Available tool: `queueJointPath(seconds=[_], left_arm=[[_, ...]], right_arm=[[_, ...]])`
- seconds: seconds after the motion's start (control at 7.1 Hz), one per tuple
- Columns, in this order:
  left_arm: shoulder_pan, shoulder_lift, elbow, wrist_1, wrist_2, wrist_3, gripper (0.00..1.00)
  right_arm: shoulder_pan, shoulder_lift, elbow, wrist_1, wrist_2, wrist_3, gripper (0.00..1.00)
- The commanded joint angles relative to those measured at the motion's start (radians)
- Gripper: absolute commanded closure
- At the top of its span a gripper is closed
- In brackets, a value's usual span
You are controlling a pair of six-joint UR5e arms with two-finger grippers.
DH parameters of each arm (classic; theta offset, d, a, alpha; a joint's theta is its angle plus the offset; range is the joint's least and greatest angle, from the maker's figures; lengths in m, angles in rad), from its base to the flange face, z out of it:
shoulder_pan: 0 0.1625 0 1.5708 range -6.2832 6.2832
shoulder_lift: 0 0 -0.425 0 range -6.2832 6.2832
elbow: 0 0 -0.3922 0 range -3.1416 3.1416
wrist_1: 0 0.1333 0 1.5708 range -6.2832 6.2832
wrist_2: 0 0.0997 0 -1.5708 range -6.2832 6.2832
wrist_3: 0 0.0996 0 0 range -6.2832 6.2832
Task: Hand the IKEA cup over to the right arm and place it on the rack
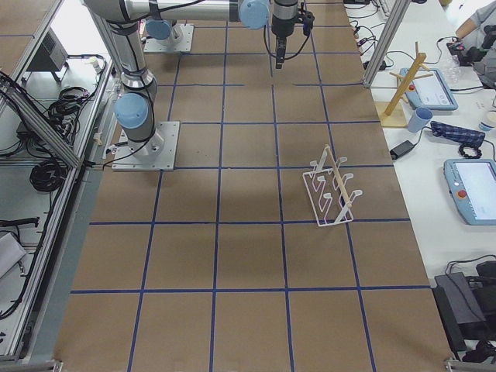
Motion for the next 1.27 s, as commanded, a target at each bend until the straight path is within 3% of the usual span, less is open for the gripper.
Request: queueJointPath(seconds=[0.0, 1.13], left_arm=[[0.0, 0.002, 0.0, 0.0, 0.0, 0.0, 0.0], [0.049, -0.005, -0.001, 0.02, -0.004, 0.02, 0.0]], right_arm=[[-0.001, 0.001, 0.0, -0.001, 0.0, 0.0, 0.0], [0.001, 0.002, 0.0, 0.001, -0.001, 0.0, 0.0]])
